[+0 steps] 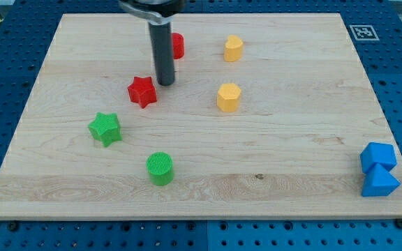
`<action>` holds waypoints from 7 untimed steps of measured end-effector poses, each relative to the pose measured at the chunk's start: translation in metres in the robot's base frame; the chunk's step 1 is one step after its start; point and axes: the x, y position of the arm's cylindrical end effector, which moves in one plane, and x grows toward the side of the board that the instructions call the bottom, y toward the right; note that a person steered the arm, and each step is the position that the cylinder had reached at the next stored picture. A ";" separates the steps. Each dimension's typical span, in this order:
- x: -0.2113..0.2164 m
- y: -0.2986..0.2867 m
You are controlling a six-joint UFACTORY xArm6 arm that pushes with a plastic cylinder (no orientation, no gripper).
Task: Drag the yellow hexagon diagonally bottom right to the yellow heart
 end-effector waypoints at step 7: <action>0.058 0.138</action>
